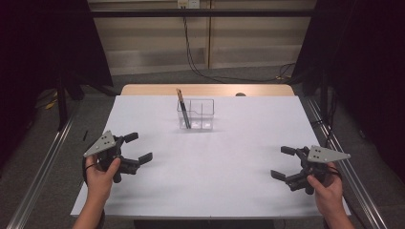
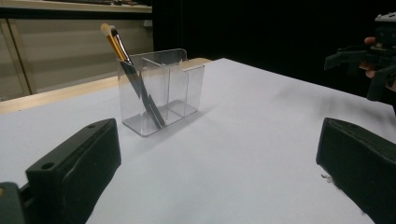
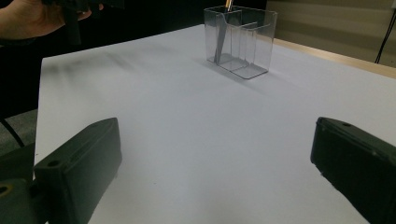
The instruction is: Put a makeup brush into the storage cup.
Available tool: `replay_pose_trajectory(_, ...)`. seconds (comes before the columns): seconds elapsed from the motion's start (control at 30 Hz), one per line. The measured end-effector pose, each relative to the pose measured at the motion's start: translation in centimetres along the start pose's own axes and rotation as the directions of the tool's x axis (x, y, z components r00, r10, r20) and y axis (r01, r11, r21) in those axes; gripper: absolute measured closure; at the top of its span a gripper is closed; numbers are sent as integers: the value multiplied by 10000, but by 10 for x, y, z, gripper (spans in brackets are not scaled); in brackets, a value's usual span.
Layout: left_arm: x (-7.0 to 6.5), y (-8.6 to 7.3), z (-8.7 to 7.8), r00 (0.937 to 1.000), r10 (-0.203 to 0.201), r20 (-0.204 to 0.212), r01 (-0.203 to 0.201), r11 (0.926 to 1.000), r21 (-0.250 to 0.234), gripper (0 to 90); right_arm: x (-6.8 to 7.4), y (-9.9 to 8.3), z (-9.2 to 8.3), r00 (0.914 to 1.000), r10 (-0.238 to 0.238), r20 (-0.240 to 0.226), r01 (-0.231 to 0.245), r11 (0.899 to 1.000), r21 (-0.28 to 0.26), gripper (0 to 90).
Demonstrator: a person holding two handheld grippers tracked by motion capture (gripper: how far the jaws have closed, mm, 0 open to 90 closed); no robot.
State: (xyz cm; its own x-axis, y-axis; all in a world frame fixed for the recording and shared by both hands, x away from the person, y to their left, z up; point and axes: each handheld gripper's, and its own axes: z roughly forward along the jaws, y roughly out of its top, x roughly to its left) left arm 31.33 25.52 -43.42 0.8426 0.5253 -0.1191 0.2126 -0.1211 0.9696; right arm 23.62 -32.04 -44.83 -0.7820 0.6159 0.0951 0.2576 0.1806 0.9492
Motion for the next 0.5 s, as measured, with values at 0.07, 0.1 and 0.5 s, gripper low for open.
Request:
replay_pose_trajectory(0.07,-1,-1,-1,10000,-70,18,70,10000,-25,0,0,0,0,10000,27,3,-27,10000,-5,20)
replay_pose_trajectory(0.1,-1,-1,-1,10000,-37,34,37,10000,9,0,0,0,0,10000,17,9,-17,10000,-5,20)
replay_pose_trajectory(0.5,-2,-6,-6,10000,-55,77,54,10000,1,0,-1,0,1,10000,-22,-48,22,10000,-20,20)
